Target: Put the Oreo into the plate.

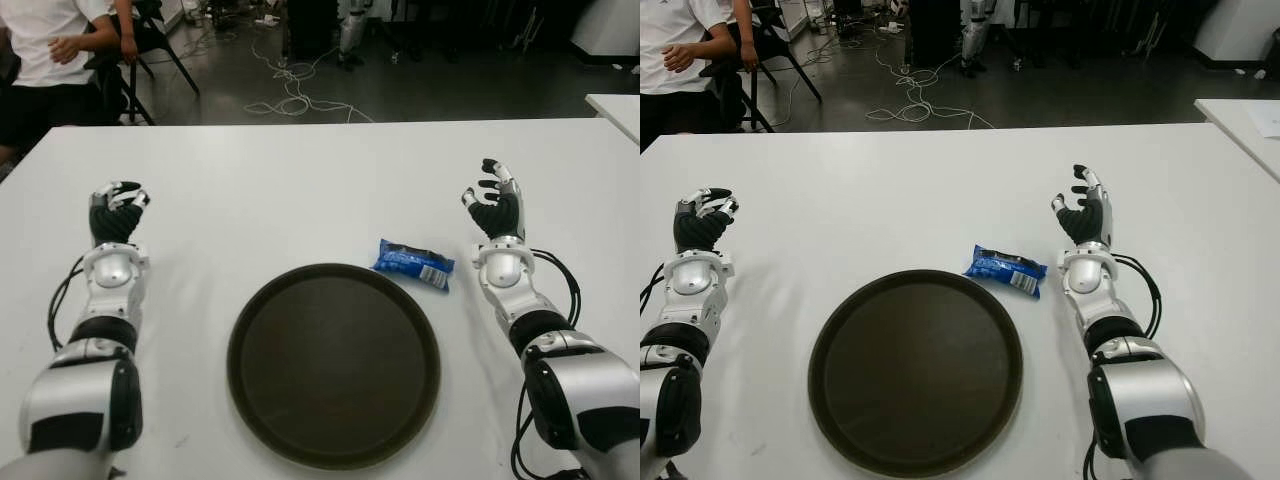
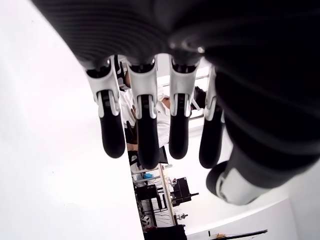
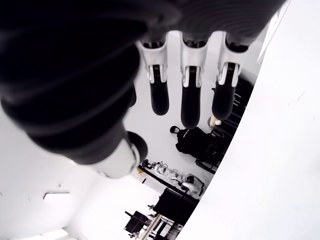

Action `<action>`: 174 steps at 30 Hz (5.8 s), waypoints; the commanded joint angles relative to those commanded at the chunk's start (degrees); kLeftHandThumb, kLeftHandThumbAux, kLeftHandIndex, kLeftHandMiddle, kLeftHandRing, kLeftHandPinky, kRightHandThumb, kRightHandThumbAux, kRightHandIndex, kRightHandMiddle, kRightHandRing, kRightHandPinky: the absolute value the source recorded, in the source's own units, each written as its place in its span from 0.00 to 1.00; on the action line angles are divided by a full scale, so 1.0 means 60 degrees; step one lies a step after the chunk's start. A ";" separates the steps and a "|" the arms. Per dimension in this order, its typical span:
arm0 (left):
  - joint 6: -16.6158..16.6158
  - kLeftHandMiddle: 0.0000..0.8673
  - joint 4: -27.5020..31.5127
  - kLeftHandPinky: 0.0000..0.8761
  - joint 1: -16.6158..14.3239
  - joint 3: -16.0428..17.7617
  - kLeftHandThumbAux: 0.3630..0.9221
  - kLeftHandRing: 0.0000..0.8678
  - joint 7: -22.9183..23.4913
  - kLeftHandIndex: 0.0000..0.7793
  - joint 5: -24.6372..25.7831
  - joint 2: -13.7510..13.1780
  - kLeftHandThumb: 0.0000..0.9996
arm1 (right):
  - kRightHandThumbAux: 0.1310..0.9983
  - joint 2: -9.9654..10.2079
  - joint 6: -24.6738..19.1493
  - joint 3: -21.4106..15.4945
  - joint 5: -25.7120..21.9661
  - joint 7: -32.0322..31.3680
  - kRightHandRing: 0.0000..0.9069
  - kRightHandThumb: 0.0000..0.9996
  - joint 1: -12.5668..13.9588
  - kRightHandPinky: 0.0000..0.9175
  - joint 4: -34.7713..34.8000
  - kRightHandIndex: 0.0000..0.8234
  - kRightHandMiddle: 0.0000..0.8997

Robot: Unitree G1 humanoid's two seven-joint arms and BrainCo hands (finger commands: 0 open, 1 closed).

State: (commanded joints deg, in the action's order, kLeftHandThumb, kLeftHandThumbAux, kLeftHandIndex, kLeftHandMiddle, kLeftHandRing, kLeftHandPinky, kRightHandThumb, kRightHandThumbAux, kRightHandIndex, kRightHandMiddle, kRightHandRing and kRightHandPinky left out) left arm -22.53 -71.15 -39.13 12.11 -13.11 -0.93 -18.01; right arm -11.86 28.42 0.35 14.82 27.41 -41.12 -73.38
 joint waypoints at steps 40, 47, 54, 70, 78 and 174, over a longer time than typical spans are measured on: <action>0.0041 0.33 -0.0034 0.37 0.0028 0.0044 0.63 0.36 -0.0026 0.52 0.0034 -0.0012 0.69 | 0.77 -0.0011 0.0050 -0.0013 0.0044 -0.0250 0.26 0.58 0.0019 0.33 0.0057 0.21 0.21; 0.0077 0.34 -0.0036 0.38 0.0013 0.0034 0.63 0.36 -0.0032 0.52 0.0027 -0.0009 0.69 | 0.77 -0.0024 0.0054 0.0016 0.0071 -0.0205 0.27 0.58 0.0011 0.33 0.0039 0.21 0.22; 0.0128 0.34 -0.0055 0.38 -0.0002 0.0087 0.63 0.36 0.0079 0.52 0.0101 -0.0009 0.70 | 0.75 -0.0048 -0.0014 0.0114 0.0152 -0.0054 0.26 0.58 0.0012 0.32 0.0022 0.21 0.22; 0.0150 0.34 -0.0095 0.39 -0.0015 0.0097 0.63 0.37 0.0187 0.52 0.0166 -0.0013 0.70 | 0.77 -0.0016 -0.0032 0.0083 -0.0012 -0.0172 0.25 0.57 0.0008 0.29 0.0023 0.22 0.21; 0.0123 0.34 -0.0123 0.39 0.0015 0.0114 0.63 0.37 0.0193 0.52 0.0208 0.0009 0.70 | 0.78 -0.0043 0.0046 0.0184 0.0130 -0.0055 0.26 0.56 0.0035 0.32 0.0024 0.22 0.22; 0.0452 0.36 -0.0760 0.42 0.0029 -0.1097 0.64 0.40 -0.1373 0.51 -0.1553 -0.0095 0.68 | 0.70 -0.0266 0.1158 0.1418 0.1513 0.0887 0.27 0.44 0.0213 0.28 -0.0120 0.18 0.24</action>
State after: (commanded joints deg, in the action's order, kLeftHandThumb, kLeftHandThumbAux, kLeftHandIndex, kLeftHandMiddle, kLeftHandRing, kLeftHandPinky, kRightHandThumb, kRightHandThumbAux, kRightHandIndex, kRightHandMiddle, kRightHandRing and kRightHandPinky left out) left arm -19.82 -75.71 -38.96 5.53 -21.35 -10.24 -18.58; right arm -13.45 35.37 8.86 23.89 32.73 -39.84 -74.11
